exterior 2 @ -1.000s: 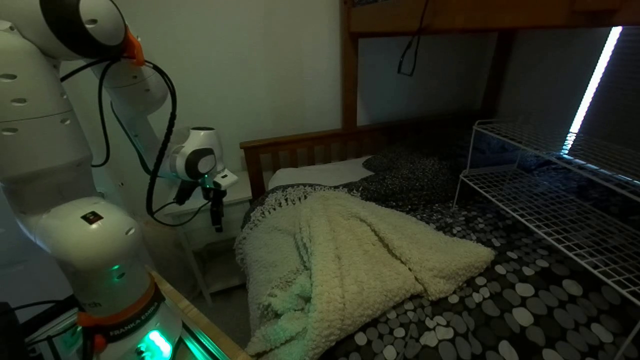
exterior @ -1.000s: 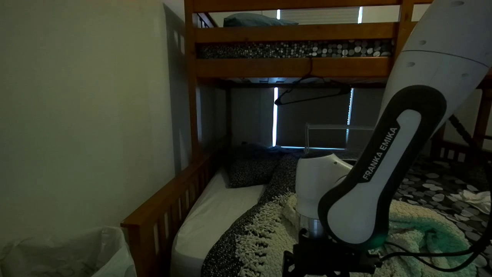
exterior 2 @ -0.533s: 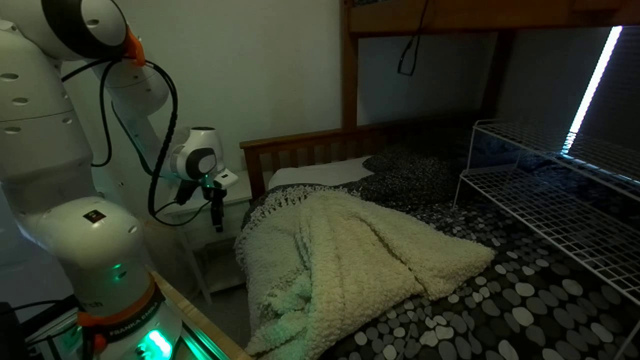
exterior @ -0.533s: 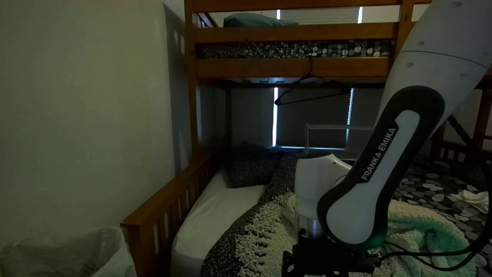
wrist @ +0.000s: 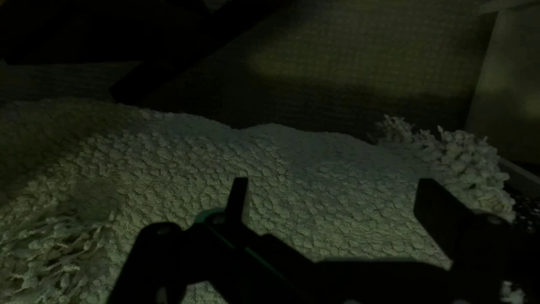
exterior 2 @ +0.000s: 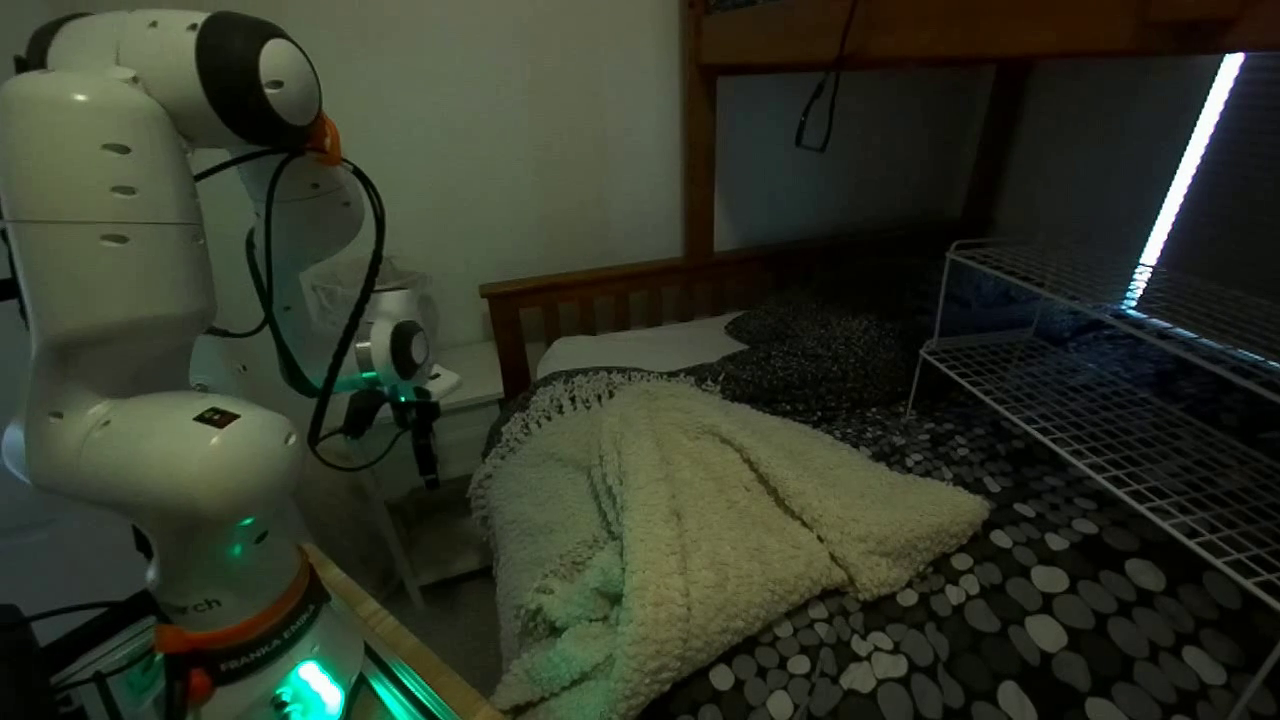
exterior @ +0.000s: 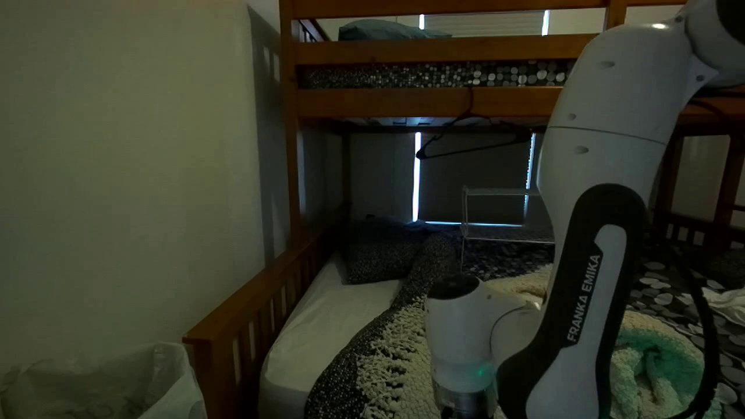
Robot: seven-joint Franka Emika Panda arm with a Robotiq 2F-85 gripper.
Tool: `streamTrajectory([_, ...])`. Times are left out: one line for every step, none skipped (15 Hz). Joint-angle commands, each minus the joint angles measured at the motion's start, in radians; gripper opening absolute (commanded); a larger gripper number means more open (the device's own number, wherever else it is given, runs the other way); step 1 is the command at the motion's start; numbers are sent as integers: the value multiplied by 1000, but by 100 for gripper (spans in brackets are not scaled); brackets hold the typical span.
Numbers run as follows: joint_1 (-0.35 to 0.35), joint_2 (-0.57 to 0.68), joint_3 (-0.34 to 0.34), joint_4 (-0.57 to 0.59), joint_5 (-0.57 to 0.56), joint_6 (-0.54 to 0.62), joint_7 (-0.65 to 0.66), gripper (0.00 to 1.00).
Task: Fold the white cloth on the bed
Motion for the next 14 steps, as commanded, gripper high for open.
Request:
streamTrajectory([159, 155, -188, 100, -270, 47, 246, 100])
streamTrajectory([200, 192, -237, 131, -337, 45, 300, 100])
streamTrajectory([213, 240, -256, 160, -357, 66, 325, 100])
streamTrajectory([243, 279, -289, 187, -384, 79, 371, 100])
streamTrajectory([248, 323, -296, 213, -382, 100, 379, 100])
streamTrajectory([253, 361, -300, 234, -378, 122, 385, 100])
streamTrajectory([257, 404, -305, 261, -373, 150, 383, 100])
streamTrajectory([258, 442, -307, 284, -369, 179, 376, 100])
streamTrajectory([235, 347, -287, 223, -347, 127, 341, 100])
streamTrajectory([270, 377, -312, 235, -288, 146, 296, 100])
streamTrajectory([270, 384, -312, 239, -287, 146, 296, 100])
streamTrajectory([270, 380, -312, 238, -287, 146, 296, 100])
streamTrajectory([235, 373, -288, 242, -347, 136, 340, 100])
streamTrajectory([235, 368, -288, 241, -347, 136, 340, 100])
